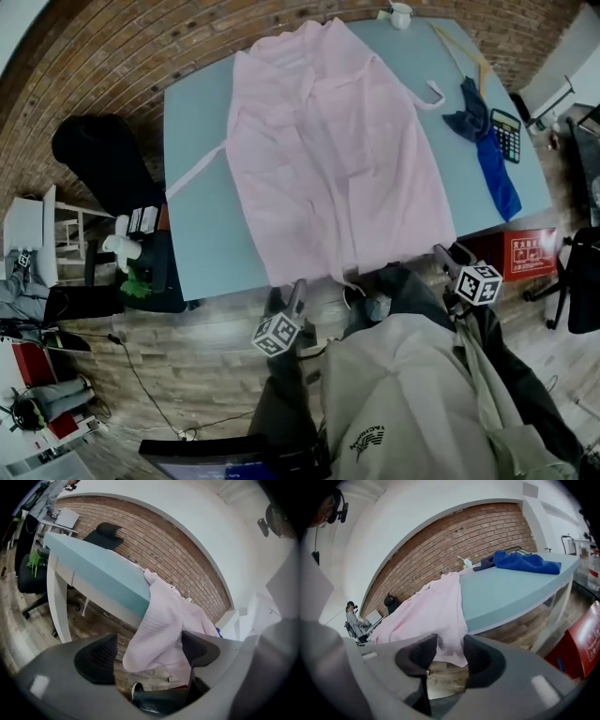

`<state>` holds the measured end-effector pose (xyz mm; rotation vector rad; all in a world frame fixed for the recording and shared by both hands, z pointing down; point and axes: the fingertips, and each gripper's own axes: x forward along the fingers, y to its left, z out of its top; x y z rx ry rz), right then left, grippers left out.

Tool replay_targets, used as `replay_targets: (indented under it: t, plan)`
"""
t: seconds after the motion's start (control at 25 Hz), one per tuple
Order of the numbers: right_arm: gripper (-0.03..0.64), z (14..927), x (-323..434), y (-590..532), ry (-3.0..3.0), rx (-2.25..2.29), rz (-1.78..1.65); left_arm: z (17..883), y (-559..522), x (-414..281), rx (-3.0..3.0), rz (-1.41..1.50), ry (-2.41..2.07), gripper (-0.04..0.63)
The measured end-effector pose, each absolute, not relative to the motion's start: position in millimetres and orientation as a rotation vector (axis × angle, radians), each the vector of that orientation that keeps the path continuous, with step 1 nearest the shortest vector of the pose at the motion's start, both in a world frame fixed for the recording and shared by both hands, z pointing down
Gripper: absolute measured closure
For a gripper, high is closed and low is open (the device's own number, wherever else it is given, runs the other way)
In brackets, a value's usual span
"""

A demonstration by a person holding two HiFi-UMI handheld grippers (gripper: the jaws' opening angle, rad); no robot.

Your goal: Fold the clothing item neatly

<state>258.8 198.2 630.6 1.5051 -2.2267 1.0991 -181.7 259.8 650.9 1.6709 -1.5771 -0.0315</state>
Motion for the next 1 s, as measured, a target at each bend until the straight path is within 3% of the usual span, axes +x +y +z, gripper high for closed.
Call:
replay_targets:
  t: [0.08, 0.16, 0.2, 0.24, 0.28, 0.32, 0.76, 1.0]
  plan:
    - [0.471, 633, 253, 200, -2.202, 1.47, 1.067, 657, 260, -177, 1.664, -0.081, -1.528, 0.147]
    - [0.586, 632, 249, 201, -2.179, 1.432, 1.03, 662, 258, -169, 1.665, -0.113, -1.477, 0.177]
    - [0.592, 629, 247, 202, -2.173, 1.416, 1.015, 663, 257, -165, 1.681, -0.097, -1.46, 0.185]
    - [0.595, 625, 247, 203, -2.175, 1.404, 1.009, 662, 257, -161, 1.71, -0.055, -1.448, 0.262]
    - [0.597, 617, 247, 204, -2.184, 1.396, 1.01, 660, 257, -157, 1.747, 0.005, -1.435, 0.462]
    - [0.597, 608, 248, 206, -2.196, 1.391, 1.016, 656, 257, -152, 1.786, 0.066, -1.419, 0.574]
    - [0.597, 522, 264, 232, -2.136, 1.28, 1.105, 567, 327, -161, 1.764, 0.186, -1.261, 0.577]
    - [0.597, 480, 250, 223, -2.144, 1.212, 1.042, 499, 307, -169, 1.829, 0.155, -1.21, 0.577]
